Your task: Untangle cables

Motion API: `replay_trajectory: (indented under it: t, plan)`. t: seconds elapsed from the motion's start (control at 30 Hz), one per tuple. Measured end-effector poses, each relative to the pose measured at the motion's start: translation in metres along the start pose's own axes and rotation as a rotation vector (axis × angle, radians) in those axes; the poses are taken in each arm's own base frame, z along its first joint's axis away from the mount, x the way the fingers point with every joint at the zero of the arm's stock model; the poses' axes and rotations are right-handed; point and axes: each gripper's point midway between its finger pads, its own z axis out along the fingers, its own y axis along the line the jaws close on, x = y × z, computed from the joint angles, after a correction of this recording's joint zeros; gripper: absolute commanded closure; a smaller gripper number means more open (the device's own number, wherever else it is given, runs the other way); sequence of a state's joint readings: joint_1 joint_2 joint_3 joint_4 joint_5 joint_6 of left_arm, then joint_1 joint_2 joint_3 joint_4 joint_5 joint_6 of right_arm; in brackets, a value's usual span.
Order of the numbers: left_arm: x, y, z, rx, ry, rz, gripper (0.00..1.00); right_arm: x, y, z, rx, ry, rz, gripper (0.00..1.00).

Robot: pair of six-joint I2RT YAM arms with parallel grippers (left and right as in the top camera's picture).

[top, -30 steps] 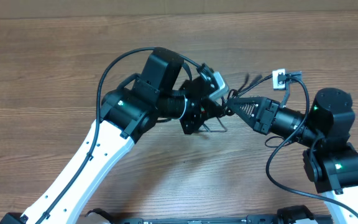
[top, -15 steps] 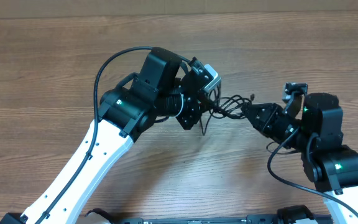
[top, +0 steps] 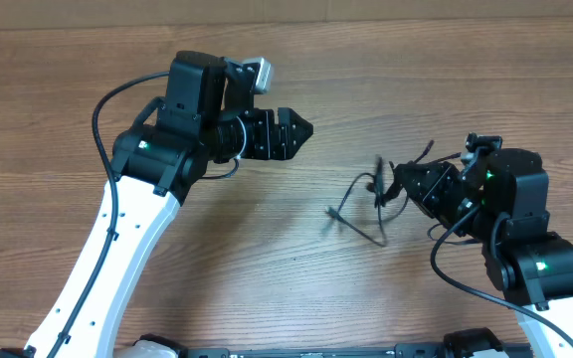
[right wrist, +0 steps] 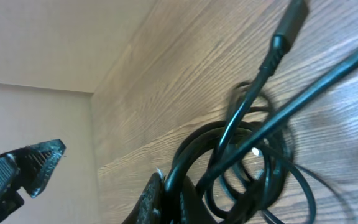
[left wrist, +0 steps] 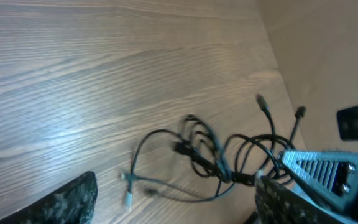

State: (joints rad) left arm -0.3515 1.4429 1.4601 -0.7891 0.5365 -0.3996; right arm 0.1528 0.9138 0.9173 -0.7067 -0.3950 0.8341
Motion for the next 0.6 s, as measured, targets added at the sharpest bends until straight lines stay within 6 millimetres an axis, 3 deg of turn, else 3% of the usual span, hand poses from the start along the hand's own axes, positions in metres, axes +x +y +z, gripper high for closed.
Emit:
replay_trajectory:
  t: [0.1, 0.2, 0.33, 0.5, 0.6]
  plan:
    - [0.005, -0.015, -0.001, 0.090, 0.029, 0.096, 0.35, -0.001, 0.004, 0.000, -0.016, -0.001, -0.006, 0.96]
    - [0.017, -0.039, -0.005, 0.240, 0.070, 0.259, 0.36, -0.002, 0.013, 0.000, -0.058, -0.001, -0.018, 0.96]
    - [0.043, -0.069, -0.018, 0.466, 0.117, 0.484, 0.35, -0.003, 0.030, -0.002, -0.136, 0.012, -0.018, 0.96]
    - [0.067, -0.098, -0.020, 0.605, 0.129, 0.686, 0.28, 0.003, 0.050, -0.006, -0.232, 0.066, 0.040, 0.96]
    - [0.076, -0.108, -0.018, 0.638, 0.135, 0.753, 0.30, 0.005, 0.064, -0.010, -0.296, 0.094, 0.062, 0.96]
